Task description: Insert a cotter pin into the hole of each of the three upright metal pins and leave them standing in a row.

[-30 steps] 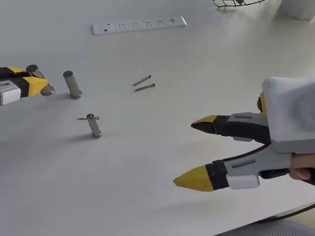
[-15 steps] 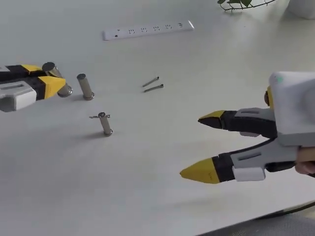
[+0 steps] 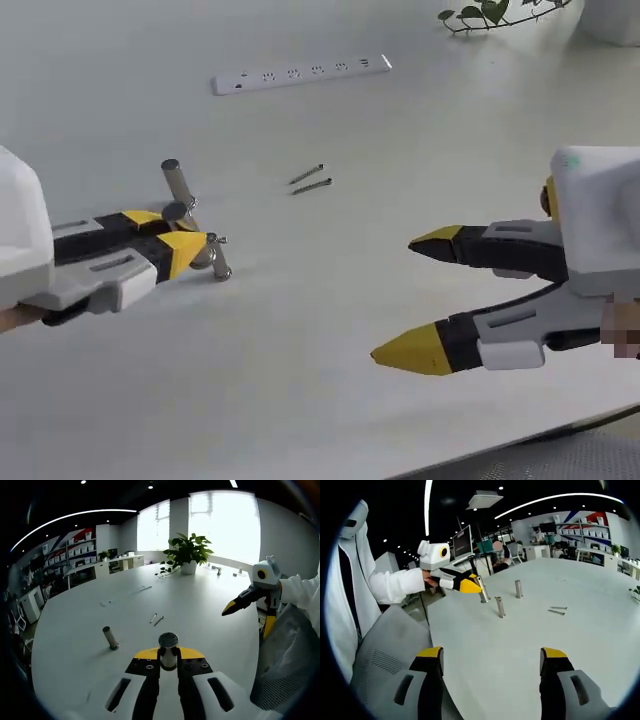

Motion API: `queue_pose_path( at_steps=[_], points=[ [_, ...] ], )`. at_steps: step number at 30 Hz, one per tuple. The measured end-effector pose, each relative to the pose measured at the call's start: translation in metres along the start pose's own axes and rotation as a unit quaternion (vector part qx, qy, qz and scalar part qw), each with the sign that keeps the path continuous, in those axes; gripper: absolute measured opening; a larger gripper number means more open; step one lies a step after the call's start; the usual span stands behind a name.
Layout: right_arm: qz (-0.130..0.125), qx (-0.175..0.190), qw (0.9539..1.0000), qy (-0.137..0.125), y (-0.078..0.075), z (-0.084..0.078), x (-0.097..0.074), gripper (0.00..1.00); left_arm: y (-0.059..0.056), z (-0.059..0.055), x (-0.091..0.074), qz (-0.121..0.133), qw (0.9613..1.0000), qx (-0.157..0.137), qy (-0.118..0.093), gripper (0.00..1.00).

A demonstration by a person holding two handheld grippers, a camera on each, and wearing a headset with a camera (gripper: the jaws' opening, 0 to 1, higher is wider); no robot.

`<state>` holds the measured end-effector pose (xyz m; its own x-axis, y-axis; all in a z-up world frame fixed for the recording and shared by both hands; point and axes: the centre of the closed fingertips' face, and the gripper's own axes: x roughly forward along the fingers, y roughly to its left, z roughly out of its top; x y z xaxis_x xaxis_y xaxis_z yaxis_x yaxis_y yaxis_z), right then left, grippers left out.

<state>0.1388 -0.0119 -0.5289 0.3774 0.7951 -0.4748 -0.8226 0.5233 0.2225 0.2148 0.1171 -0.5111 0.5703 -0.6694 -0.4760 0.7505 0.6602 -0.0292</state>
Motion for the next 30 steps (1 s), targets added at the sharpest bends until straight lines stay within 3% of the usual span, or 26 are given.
queue_pose_path(
  at_steps=[9, 12, 17, 22, 30],
  points=[
    [-0.005, -0.003, 1.0, 0.007, -0.001, -0.003, 0.001, 0.76, -0.018, -0.019, 0.017, -0.007, 0.9995, 0.006, 0.031, 0.1],
    [-0.004, -0.003, 1.0, 0.007, -0.001, -0.004, 0.001, 0.77, -0.026, -0.029, 0.023, -0.012, 0.9986, 0.011, 0.05, 0.1],
    [-0.006, 0.003, 0.9999, 0.01, -0.002, -0.007, 0.001, 0.79, -0.034, -0.035, 0.028, -0.016, 0.998, 0.018, 0.058, 0.1],
    [0.0, 0.005, 1.0, 0.009, 0.0, -0.007, 0.003, 0.81, -0.042, -0.04, 0.034, -0.015, 0.9979, 0.006, 0.063, 0.1],
    [0.01, 0.005, 0.9999, 0.013, 0.003, -0.009, 0.007, 0.89, -0.048, -0.047, 0.041, -0.013, 0.9972, 0.003, 0.073, 0.1]
  ],
)
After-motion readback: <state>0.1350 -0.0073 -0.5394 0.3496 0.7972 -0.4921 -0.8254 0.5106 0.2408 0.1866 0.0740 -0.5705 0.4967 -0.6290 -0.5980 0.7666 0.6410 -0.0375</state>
